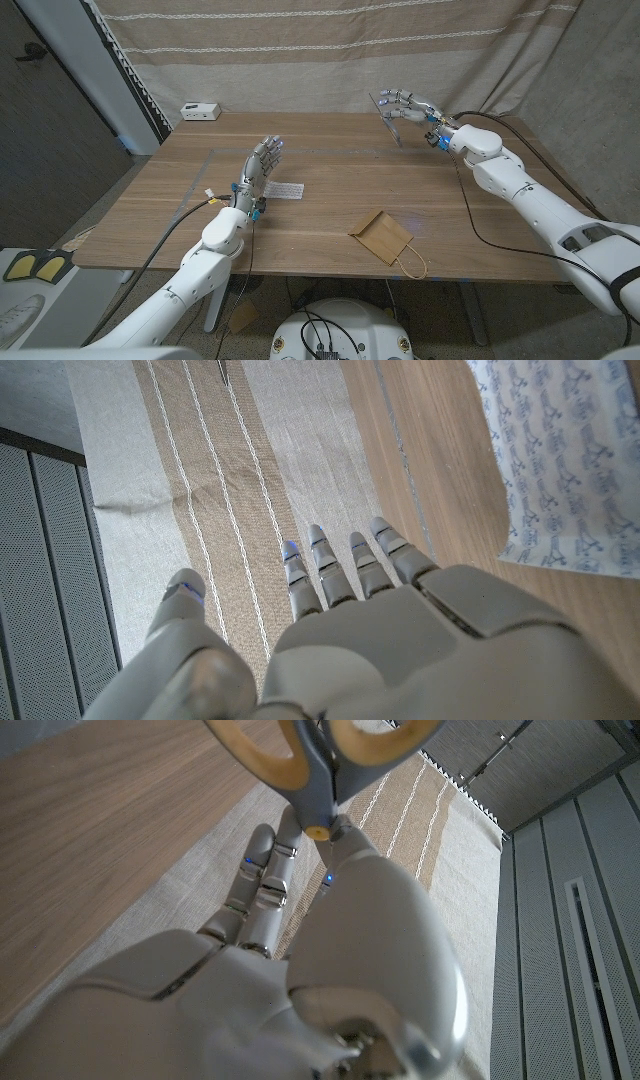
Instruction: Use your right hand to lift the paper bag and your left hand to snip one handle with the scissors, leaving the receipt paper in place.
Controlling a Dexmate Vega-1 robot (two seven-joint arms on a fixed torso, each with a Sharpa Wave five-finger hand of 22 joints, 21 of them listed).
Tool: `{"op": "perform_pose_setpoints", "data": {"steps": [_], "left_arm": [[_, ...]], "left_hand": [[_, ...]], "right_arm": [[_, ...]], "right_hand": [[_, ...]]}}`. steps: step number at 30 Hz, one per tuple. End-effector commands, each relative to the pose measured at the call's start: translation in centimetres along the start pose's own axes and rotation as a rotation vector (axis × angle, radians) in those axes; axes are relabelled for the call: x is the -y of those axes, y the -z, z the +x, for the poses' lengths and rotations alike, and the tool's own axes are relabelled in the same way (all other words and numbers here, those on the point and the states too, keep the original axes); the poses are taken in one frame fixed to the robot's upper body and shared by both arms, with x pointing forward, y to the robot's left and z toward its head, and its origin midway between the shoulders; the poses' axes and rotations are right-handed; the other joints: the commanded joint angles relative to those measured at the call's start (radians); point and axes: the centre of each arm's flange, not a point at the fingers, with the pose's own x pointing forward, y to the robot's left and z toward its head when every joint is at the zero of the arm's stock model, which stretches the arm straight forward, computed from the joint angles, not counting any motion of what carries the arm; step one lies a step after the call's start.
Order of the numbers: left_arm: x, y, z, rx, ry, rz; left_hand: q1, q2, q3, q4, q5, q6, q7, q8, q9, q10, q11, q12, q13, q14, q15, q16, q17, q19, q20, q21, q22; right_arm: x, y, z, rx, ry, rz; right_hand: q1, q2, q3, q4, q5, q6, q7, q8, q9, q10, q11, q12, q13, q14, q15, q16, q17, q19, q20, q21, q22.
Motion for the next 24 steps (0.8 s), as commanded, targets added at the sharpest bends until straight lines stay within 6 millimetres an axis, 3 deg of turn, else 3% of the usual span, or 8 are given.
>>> {"op": "perform_pose_setpoints", "data": {"steps": [1,13,24], "left_arm": [[0.1,0.4,0.5,-0.012,0.008,-0.005],[0.5,0.5,0.6,-0.018,0.01,-0.006],[0.5,0.5,0.7,-0.024,0.015,-0.003]], "left_hand": [[0.0,-0.001,-0.003,-0.002,0.003,0.006,0.002,0.002,0.002,0.008,0.0,0.006,0.003,0.009,-0.176,0.001,0.005,0.006,-0.15,0.003,0.002],[0.0,-0.001,-0.004,-0.002,0.003,0.007,0.0,0.002,0.002,0.008,0.0,0.006,0.003,0.009,-0.176,0.001,0.005,0.007,-0.149,0.003,0.002],[0.0,0.0,-0.004,-0.002,0.003,0.006,0.001,0.001,0.002,0.008,-0.001,0.006,0.003,0.009,-0.176,0.001,0.005,0.007,-0.149,0.003,0.002]], "right_arm": [[-0.2,0.5,0.1,0.02,0.004,0.102],[0.1,1.4,0.0,0.021,-0.001,0.218],[-0.1,2.3,-0.2,0.015,0.002,0.295]], "right_hand": [[0.016,0.006,0.017,-0.005,-0.009,0.009,-0.003,-0.011,-0.003,-0.004,-0.001,-0.011,-0.003,0.059,-0.232,0.003,0.238,0.037,-0.142,0.05,0.002],[0.018,0.017,0.035,0.0,-0.018,0.015,0.002,-0.025,-0.01,-0.016,0.005,-0.03,-0.009,0.028,-0.231,0.002,0.261,0.093,-0.113,0.081,-0.032],[0.019,0.015,0.041,-0.001,-0.018,0.015,0.004,-0.033,-0.013,-0.024,0.007,-0.041,-0.012,0.018,-0.231,0.003,0.269,0.108,-0.115,0.084,-0.046]]}}
